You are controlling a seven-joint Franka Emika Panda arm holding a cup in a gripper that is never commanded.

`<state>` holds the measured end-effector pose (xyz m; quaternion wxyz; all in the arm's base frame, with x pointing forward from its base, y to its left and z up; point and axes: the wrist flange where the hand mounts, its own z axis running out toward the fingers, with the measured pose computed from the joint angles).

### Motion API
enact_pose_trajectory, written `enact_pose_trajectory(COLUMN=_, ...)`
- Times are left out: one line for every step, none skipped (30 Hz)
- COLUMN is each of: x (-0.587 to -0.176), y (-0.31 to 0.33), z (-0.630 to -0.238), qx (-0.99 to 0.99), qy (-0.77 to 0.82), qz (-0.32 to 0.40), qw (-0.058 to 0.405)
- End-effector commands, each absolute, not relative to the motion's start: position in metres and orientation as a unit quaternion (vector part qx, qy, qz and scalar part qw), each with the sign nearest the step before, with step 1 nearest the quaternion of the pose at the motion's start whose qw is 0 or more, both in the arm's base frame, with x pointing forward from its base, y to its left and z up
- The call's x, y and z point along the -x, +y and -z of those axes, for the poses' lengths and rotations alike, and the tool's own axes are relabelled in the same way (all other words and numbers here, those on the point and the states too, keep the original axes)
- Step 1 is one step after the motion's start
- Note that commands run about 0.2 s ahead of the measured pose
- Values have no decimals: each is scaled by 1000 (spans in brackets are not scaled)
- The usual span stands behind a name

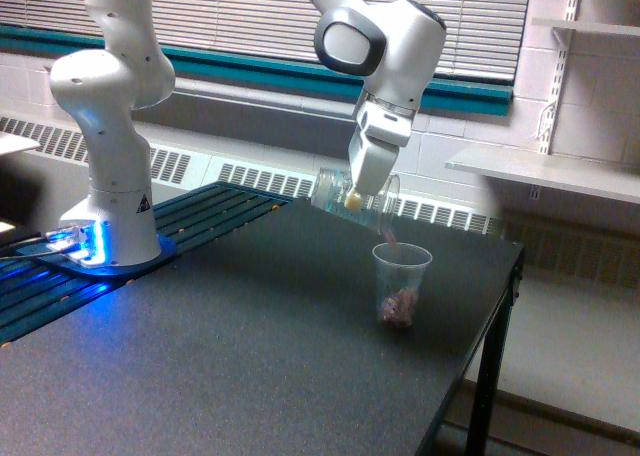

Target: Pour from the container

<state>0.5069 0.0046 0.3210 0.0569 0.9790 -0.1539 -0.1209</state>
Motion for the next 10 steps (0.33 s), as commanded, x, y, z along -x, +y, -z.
enact_pose_trajectory(x=-510, y=9, z=-325, qx=-981, qy=-138, qz=122, qw=58)
enact_pose_trajectory(x=-510, y=10, z=-325, qx=-981, qy=-138, qz=121, qw=58)
enact_pose_trajectory(x=-510, y=11, z=-325, qx=-981, qy=-139, qz=121, qw=58)
enact_pose_trajectory(x=-510, y=11, z=-325, qx=-981, qy=-139, qz=119, qw=57)
enact_pose_trajectory(x=-510, y=12, z=-325, qx=-982, qy=-140, qz=118, qw=56)
enact_pose_trajectory(x=-509, y=13, z=-325, qx=-982, qy=-140, qz=117, qw=55)
enact_pose_trajectory(x=-509, y=13, z=-325, qx=-982, qy=-139, qz=115, qw=56)
enact_pose_trajectory(x=-510, y=14, z=-326, qx=-982, qy=-138, qz=113, qw=57)
enact_pose_trajectory(x=-510, y=14, z=-326, qx=-983, qy=-137, qz=111, qw=57)
enact_pose_trajectory(x=-509, y=15, z=-326, qx=-983, qy=-138, qz=111, qw=56)
